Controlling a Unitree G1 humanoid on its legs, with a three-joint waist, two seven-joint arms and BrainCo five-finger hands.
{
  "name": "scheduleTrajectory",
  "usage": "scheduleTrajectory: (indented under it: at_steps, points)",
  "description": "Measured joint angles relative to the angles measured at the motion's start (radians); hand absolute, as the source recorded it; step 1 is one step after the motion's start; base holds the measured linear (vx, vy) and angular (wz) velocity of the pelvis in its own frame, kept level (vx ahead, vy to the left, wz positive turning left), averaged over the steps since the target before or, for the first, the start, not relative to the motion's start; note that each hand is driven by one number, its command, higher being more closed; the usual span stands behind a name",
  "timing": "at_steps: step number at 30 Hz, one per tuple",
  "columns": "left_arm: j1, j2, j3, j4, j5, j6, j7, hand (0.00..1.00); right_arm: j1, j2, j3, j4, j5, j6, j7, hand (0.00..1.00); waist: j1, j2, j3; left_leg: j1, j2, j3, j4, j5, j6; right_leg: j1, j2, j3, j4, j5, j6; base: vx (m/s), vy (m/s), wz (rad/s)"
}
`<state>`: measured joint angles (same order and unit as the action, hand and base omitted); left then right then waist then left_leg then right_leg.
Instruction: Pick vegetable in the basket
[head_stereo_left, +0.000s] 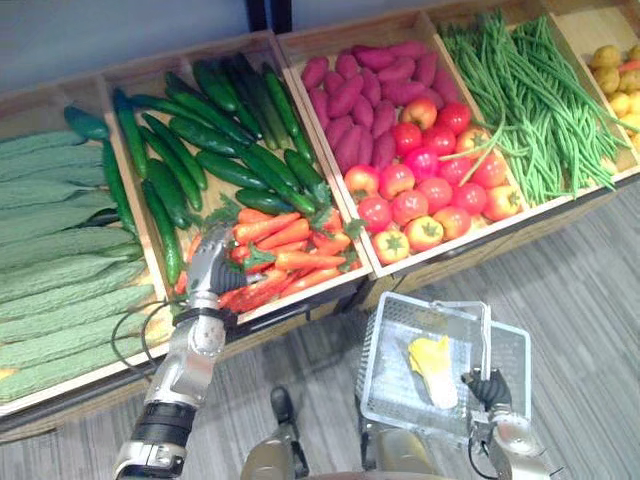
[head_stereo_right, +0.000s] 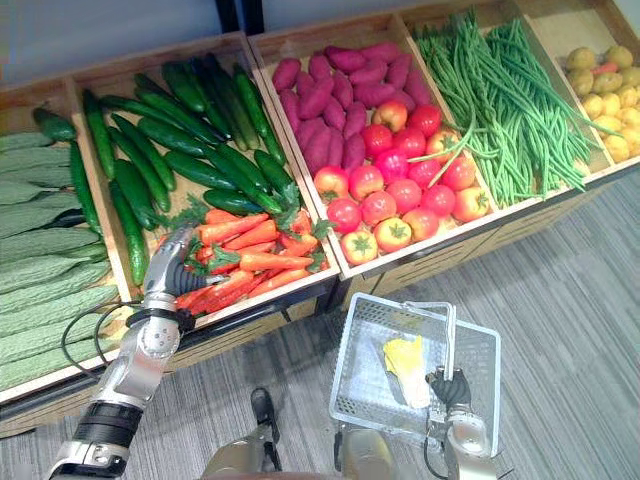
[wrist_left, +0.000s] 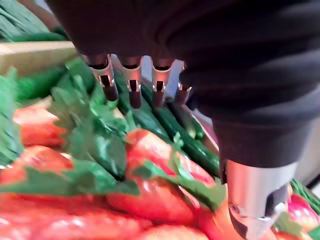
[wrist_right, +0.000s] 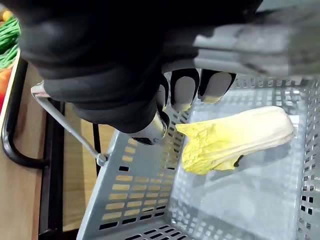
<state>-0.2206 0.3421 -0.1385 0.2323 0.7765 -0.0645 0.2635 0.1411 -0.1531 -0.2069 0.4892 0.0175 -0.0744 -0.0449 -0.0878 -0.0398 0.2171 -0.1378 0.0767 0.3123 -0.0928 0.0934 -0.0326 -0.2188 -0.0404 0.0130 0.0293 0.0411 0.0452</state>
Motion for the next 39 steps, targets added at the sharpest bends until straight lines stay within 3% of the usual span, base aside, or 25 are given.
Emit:
scheduleTrajectory:
  at_steps: [9, 10, 16, 29, 39]
  points:
    - [-0.089, -0.004, -0.077, 0.075, 0.101, 0.012, 0.004, 0.00, -0.021, -0.010, 0.050, 0.000, 0.004, -0.027, -0.010, 1.00, -0.009, -0.002, 0.031, -0.010, -0.002, 0.007, 0.000, 0.000, 0.000, -0.022, -0.001, 0.019, 0.012, 0.001, 0.001, 0.00, 0.003, -0.04]
    - [-0.094, -0.004, -0.077, 0.080, 0.107, 0.015, 0.005, 1.00, -0.024, -0.010, 0.051, 0.000, 0.004, -0.027, -0.010, 1.00, -0.009, -0.001, 0.032, -0.013, -0.002, 0.008, 0.000, 0.000, 0.000, -0.025, -0.001, 0.021, 0.012, 0.002, 0.001, 0.01, 0.003, -0.06]
    - [-0.164, -0.001, -0.076, 0.162, 0.180, 0.039, 0.021, 1.00, -0.036, -0.011, 0.053, 0.000, 0.007, -0.030, -0.015, 1.00, -0.010, -0.002, 0.045, -0.017, -0.005, 0.009, 0.000, 0.000, 0.000, -0.031, -0.001, 0.021, 0.014, 0.002, 0.001, 0.03, 0.001, 0.00]
    - [-0.191, 0.027, -0.047, 0.209, 0.177, 0.059, -0.005, 1.00, -0.040, -0.012, 0.057, -0.004, 0.011, -0.032, -0.015, 1.00, -0.011, -0.013, 0.065, 0.014, -0.004, 0.020, 0.000, -0.001, 0.000, -0.013, -0.001, 0.044, 0.019, 0.005, 0.002, 0.01, 0.000, -0.04]
    - [-0.145, 0.044, 0.089, 0.060, 0.135, 0.093, 0.028, 1.00, -0.030, -0.010, 0.055, -0.006, 0.011, -0.032, -0.013, 1.00, -0.008, -0.015, 0.067, 0.043, -0.004, 0.009, 0.000, -0.001, 0.000, 0.026, -0.001, 0.041, 0.003, 0.006, 0.002, 0.02, -0.006, 0.01]
